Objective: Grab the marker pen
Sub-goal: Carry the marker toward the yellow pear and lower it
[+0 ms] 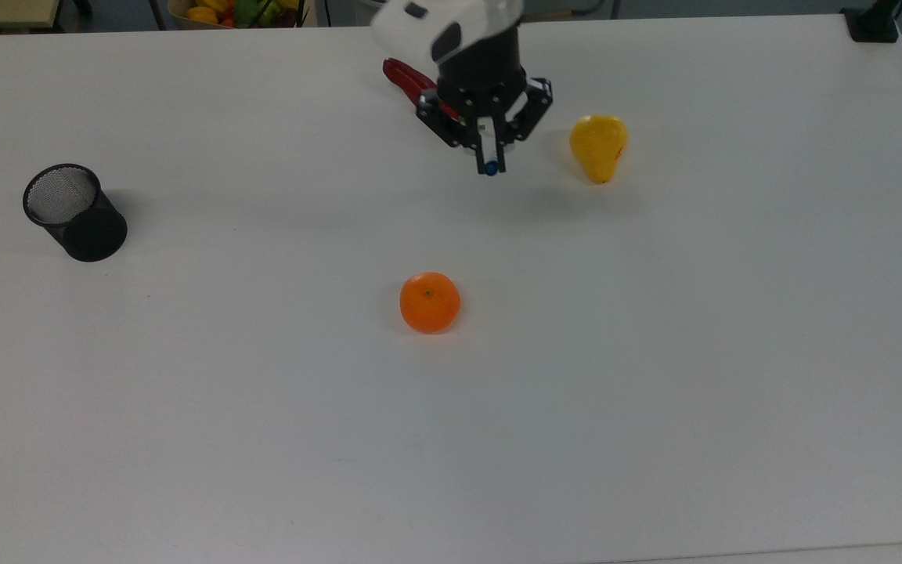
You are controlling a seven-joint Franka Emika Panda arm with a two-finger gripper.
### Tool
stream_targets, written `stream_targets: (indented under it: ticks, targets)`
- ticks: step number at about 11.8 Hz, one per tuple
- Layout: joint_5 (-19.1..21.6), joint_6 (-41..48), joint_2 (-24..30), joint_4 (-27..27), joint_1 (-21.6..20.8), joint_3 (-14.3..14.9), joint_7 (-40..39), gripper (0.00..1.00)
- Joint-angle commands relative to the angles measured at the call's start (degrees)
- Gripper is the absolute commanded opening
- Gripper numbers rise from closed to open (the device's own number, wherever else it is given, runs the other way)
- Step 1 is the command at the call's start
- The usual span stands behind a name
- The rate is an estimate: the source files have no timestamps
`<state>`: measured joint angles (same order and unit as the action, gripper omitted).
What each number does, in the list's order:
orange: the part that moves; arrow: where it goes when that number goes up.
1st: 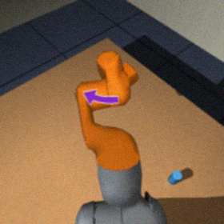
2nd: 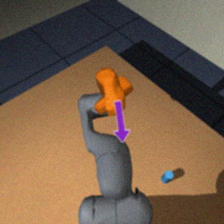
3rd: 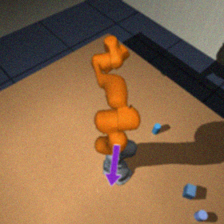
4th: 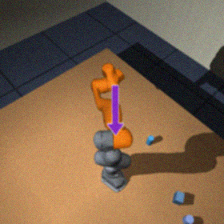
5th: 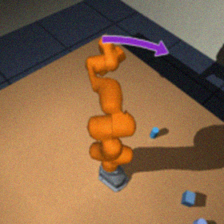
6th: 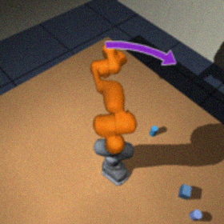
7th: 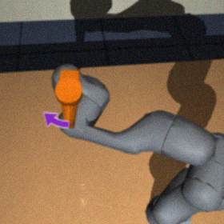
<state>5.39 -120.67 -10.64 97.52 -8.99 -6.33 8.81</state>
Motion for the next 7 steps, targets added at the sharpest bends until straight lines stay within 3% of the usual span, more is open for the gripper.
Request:
stream_targets:
  ticks: [1, 7]
  targets:
    - [0.6, 0.6, -5.1, -0.7, -2.7, 0.3, 2.7, 0.01]
    - [-0.6, -0.3, -11.2, -0.8, -5.7, 0.2, 5.5, 0.01]
